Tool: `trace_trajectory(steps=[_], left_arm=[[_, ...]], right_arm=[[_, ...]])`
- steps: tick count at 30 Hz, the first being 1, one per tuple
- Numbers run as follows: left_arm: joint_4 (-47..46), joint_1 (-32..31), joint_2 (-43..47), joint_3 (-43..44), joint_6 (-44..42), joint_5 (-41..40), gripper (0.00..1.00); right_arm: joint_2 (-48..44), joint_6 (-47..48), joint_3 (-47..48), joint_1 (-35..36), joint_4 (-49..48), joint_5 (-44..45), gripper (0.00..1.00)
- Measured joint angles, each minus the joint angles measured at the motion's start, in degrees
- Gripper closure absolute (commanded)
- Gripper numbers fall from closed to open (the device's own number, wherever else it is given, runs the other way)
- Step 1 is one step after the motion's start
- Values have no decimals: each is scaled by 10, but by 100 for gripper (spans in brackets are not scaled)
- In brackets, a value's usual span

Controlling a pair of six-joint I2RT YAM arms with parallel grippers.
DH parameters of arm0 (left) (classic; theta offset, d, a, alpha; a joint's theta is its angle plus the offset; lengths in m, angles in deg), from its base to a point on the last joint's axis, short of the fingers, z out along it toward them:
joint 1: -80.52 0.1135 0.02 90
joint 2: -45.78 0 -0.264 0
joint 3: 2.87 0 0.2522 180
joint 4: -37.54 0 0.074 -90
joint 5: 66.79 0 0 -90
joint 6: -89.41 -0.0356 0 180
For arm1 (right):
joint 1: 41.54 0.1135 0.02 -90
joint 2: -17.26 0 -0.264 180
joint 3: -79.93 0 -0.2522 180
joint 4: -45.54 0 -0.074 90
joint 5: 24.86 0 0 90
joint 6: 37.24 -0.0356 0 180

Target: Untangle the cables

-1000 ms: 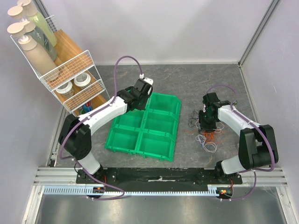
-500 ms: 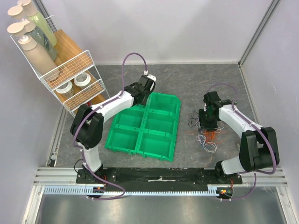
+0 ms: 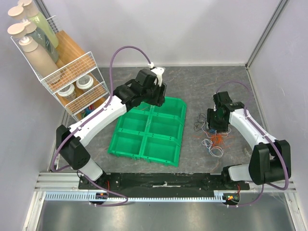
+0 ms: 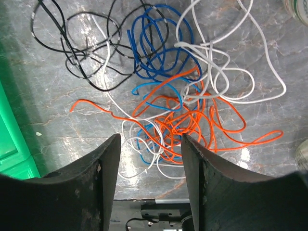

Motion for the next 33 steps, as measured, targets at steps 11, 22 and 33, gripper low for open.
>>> trace_trajectory(steps=[11, 22, 33], left_arm=[[-12, -68, 3, -23, 40, 120, 41], [-17, -91, 12, -31, 49, 156, 39], [-31, -120, 28, -34, 61, 205, 37]], right_arm=[[-33, -59, 23, -38, 76, 115, 45], [-74, -72, -55, -74, 47, 47, 54], [-60, -50, 40, -72, 101, 37, 100]])
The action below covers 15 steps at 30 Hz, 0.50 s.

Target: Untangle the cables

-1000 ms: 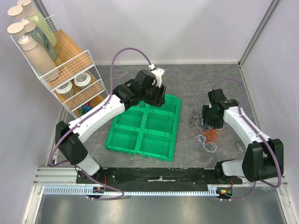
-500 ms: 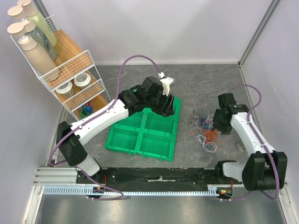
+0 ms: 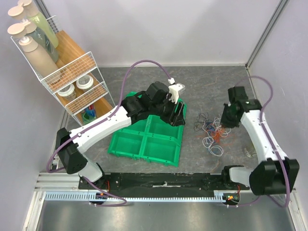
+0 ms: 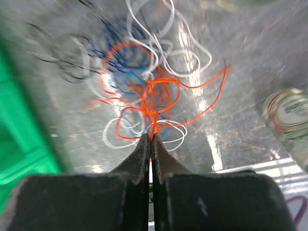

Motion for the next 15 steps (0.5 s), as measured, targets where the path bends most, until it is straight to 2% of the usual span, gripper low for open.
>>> trace_trajectory(steps=[8, 15], left_arm=[[-58, -18, 4, -1, 1, 50, 33], [-103, -18, 4, 14, 9, 82, 46]], right_arm=[[-61, 12, 198, 0, 71, -93, 100], [-44, 10, 371, 1, 101, -148, 100]])
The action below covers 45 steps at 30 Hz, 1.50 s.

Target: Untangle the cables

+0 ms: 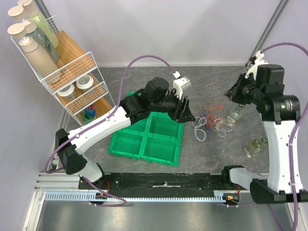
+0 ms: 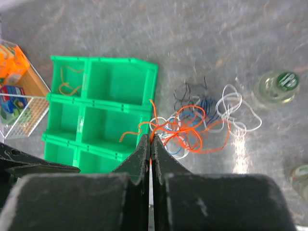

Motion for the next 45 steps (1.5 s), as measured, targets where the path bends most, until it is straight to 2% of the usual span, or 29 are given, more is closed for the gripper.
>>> trace_trajectory(steps=[3, 5, 10, 13, 15, 16, 21, 24, 28, 29, 31, 34, 37, 40, 42, 45], left_arm=[[-13, 0, 0, 20, 3, 8, 43], [-19, 0, 0, 28, 4, 10, 36], [-26, 0, 0, 33, 6, 11, 25], [-32, 0, -3, 33, 8, 12, 23], [-45, 0, -15, 38, 11, 15, 9], [-54, 0, -25, 41, 14, 19, 7], [-113, -1, -92, 52, 45, 23, 5], [-118, -5, -146, 84, 64, 18, 13], [-125, -17, -208, 113, 73, -11, 43], [-123, -22, -217, 113, 75, -22, 48], [-118, -29, -234, 113, 75, -43, 53], [-112, -35, -256, 113, 73, -62, 55], [-105, -36, -271, 107, 69, -82, 59], [-96, -36, -273, 95, 66, -95, 74], [-97, -35, -273, 86, 63, -100, 86], [-101, -35, -273, 75, 57, -104, 90]], right_arm=[[-33, 7, 8, 0, -30, 11, 100], [-64, 11, -46, 0, -33, 19, 100], [-57, 13, -91, 0, -24, 7, 100], [-57, 17, -58, 0, -32, -13, 100], [-57, 13, -15, 0, -47, -38, 100], [-60, 8, 1, 0, -61, -54, 100], [-89, -41, -9, 0, -120, -143, 100], [-101, -70, -27, 0, -136, -180, 100], [-105, -99, -28, 0, -148, -207, 100], [-106, -106, -25, 0, -149, -212, 100], [-101, -115, -3, 0, -146, -216, 100], [-78, -123, 80, 0, -141, -212, 100], [-44, -122, 215, 0, -138, -186, 100], [-28, -113, 326, 0, -142, -146, 100], [-33, -106, 358, 0, -147, -122, 100], [-60, -95, 371, 0, -146, -87, 100]])
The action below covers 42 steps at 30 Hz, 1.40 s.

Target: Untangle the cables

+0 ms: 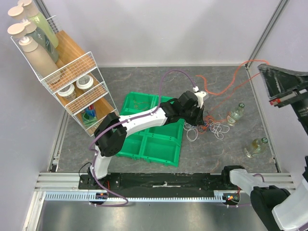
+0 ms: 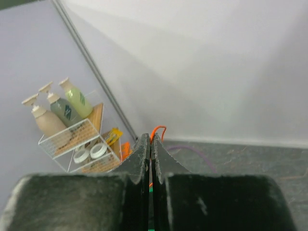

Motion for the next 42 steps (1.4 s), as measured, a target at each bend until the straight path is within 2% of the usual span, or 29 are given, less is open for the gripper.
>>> trace_trajectory(steps=[6, 10, 15, 21, 27, 30, 32, 34, 38, 40, 42], left_arm=[[0, 0, 0, -17, -12, 0, 88], [0, 0, 2, -37, -13, 5, 86], [0, 0, 15, -59, -25, 6, 92], [-20, 0, 30, -80, -29, 18, 94], [-24, 0, 30, -121, -29, 32, 93], [-23, 0, 30, -123, -29, 36, 93], [-23, 0, 30, -123, -30, 36, 92], [-18, 0, 31, -120, -33, 36, 85], [-7, 0, 41, -102, -41, 39, 54], [-2, 0, 56, -98, -45, 41, 43], [5, 0, 79, -98, -49, 44, 37]], right_arm=[[29, 17, 110, 10, -22, 68, 100], [24, 20, 93, 35, -72, 105, 100], [54, 37, 125, 76, -113, 169, 100], [57, 53, 113, 177, -213, 250, 100], [47, 89, 115, 215, -300, 313, 100], [13, 99, 59, 219, -324, 331, 100], [-24, 107, -16, 220, -332, 339, 100], [-43, 114, -70, 220, -325, 348, 100], [-31, 132, -119, 220, -267, 369, 100], [-20, 140, -134, 220, -238, 373, 100], [-18, 144, -153, 220, -213, 372, 100]])
